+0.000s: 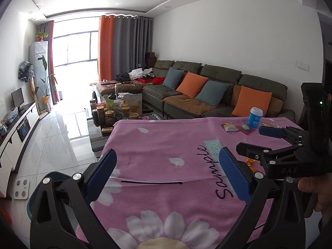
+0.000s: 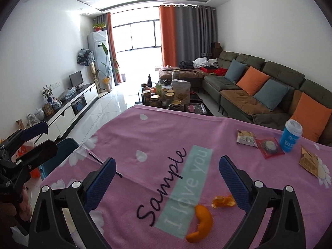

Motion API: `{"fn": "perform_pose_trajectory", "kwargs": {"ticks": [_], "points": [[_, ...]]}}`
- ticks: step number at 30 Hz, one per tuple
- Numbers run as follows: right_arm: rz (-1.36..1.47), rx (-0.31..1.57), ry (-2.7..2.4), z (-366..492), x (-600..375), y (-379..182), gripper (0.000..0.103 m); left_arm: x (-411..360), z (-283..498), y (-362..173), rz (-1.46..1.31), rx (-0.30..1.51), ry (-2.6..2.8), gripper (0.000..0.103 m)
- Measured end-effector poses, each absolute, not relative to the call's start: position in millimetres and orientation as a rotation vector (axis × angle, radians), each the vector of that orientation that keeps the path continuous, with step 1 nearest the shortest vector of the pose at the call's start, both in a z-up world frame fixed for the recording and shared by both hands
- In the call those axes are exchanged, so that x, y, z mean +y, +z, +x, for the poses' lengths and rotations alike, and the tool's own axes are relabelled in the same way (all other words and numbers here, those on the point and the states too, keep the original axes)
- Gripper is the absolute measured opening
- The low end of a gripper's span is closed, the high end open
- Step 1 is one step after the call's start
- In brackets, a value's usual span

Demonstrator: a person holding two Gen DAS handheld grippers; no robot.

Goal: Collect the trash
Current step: 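Move both grippers back over the table toward the orange peels, then grasp an orange peel with the right gripper while the left gripper grasps the other peel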

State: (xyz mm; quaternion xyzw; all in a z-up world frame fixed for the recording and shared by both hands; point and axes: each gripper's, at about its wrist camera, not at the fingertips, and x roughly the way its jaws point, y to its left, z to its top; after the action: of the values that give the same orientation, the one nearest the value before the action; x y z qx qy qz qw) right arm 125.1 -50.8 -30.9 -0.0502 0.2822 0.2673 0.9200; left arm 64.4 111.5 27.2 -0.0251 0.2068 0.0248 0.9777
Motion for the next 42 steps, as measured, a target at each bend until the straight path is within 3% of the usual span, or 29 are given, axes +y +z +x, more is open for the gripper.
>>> {"fn": "perform_pose_trajectory", "kwargs": {"ticks": [20, 35, 38, 42], "points": [[0.046, 0.639, 0.287, 90.4, -175.6, -64.2, 0.096, 2.6, 76.4, -15.7, 0.040, 0.474, -0.199, 0.097], [0.015, 0.752, 0.344, 157.7, -152.0, -86.9, 0.096, -0.6, 89.5, -35.6, 0.052, 0.535, -0.223, 0.097], [0.012, 0.791, 0.362, 177.6, -141.9, -92.4, 0.091, 1.3, 96.2, -38.3, 0.054, 0.548, -0.229, 0.097], [0.023, 0.839, 0.374, 198.9, -135.7, -100.4, 0.078, 2.7, 103.5, -42.5, 0.051, 0.562, -0.236, 0.097]]}}
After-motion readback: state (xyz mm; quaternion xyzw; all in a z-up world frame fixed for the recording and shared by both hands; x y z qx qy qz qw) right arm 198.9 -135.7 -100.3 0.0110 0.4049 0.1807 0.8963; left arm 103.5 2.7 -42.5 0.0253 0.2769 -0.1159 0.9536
